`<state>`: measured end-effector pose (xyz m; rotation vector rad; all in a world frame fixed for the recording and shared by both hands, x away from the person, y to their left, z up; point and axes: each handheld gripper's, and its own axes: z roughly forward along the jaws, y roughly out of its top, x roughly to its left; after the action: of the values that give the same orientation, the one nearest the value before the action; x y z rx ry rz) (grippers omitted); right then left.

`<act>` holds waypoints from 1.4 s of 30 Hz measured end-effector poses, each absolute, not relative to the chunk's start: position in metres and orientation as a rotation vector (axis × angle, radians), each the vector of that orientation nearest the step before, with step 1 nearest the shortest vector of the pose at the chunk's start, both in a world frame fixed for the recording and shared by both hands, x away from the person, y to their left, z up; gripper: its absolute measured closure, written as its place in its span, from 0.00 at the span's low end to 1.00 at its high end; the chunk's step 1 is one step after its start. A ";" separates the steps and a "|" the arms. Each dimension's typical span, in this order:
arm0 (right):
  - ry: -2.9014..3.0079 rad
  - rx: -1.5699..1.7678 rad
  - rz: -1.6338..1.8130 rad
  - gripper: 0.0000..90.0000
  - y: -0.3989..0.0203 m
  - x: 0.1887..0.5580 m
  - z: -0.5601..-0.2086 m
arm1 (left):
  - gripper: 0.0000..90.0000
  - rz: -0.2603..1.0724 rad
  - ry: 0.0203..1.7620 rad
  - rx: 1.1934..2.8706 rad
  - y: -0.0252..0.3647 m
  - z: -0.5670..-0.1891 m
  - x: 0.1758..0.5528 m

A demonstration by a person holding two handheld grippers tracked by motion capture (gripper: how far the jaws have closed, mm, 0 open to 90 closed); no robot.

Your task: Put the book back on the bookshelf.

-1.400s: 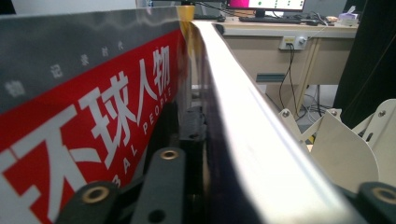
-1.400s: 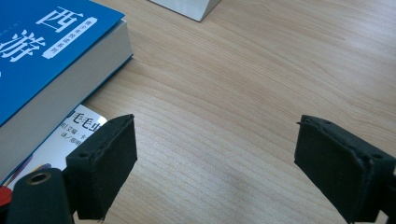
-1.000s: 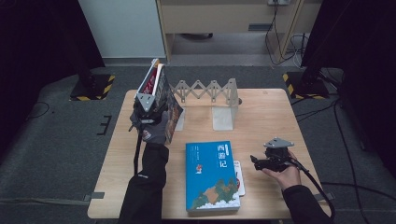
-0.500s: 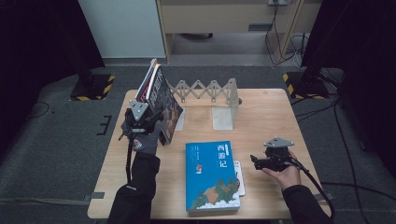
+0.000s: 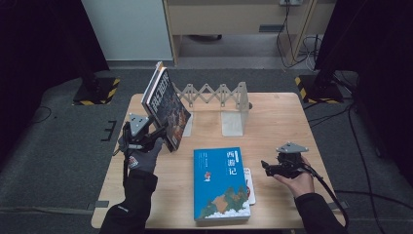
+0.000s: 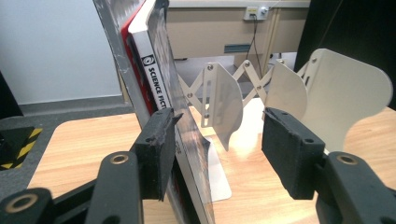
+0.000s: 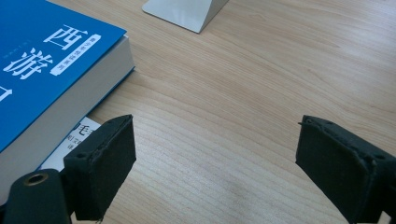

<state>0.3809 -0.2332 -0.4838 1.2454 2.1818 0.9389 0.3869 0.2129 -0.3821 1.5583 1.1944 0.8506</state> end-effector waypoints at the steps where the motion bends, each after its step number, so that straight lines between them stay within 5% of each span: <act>1: 2.181 1.244 0.942 0.14 -0.233 0.381 -0.483 | 0.48 0.847 1.192 1.565 0.213 -0.382 0.385; 14: 2.144 1.255 1.014 0.13 -0.237 0.380 -0.472 | 0.43 0.746 1.124 1.696 0.211 -0.408 0.355; 20: 2.136 1.241 1.075 0.13 -0.231 0.379 -0.462 | 0.42 0.600 1.126 1.726 0.209 -0.432 0.346; 42: 2.229 1.213 1.173 0.13 -0.192 0.376 -0.461 | 0.36 0.379 1.149 1.774 0.187 -0.474 0.351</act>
<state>0.3760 -0.1923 -0.4611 1.2133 2.2288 1.1731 0.3510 0.1872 -0.4741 1.7739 1.1487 0.3790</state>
